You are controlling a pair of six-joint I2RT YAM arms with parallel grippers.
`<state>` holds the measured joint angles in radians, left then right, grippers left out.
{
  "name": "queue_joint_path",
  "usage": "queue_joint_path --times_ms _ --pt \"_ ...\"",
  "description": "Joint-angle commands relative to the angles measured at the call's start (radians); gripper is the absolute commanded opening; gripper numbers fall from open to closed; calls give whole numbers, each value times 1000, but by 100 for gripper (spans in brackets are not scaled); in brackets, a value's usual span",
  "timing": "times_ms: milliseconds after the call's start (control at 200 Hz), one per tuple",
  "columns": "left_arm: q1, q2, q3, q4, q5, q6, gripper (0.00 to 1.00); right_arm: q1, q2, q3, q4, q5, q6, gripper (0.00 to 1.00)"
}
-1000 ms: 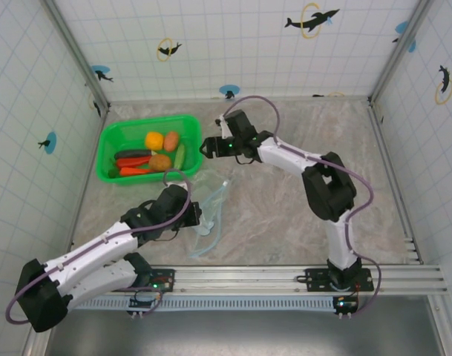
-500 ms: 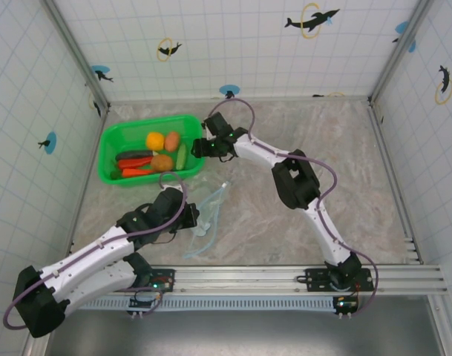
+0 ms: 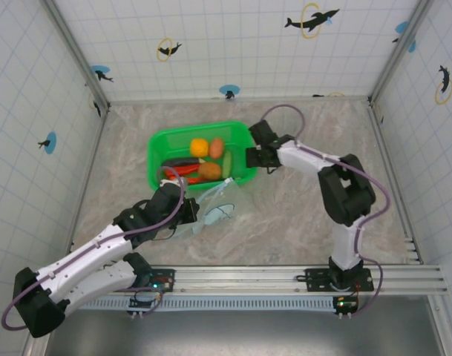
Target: Place the food in the zip-top bag and seal the zipper
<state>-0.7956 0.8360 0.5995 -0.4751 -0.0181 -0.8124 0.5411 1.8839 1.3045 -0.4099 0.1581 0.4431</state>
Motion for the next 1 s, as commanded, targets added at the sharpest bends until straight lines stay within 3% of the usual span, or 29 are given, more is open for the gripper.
queue_joint_path --times_ms 0,225,390,485,560,615,686,741,881,996 --pt "10 0 42 -30 -28 22 0 -85 -126 -156 32 94 -1 80" --pt "10 -16 105 -104 -78 47 0 -254 -253 -282 17 311 20 85" --pt "10 -31 182 -206 -193 55 0 -287 -388 -287 64 470 -1 86" --pt "10 -33 233 -254 -272 59 0 -282 -460 -280 121 469 -39 86" --pt "10 -32 281 -287 -322 70 0 -271 -499 -277 163 340 -56 83" --pt "10 -28 322 -310 -354 78 0 -254 -504 -273 182 202 -45 77" --pt "10 -16 396 -362 -391 82 0 -210 -476 -253 173 60 -25 57" --pt "10 -23 446 -382 -411 82 0 -172 -441 -228 146 -9 -23 47" --pt "10 -48 532 -431 -465 89 0 -78 -347 -172 42 18 -3 10" --pt "9 -47 604 -465 -509 103 0 -93 -348 -239 37 20 86 0"
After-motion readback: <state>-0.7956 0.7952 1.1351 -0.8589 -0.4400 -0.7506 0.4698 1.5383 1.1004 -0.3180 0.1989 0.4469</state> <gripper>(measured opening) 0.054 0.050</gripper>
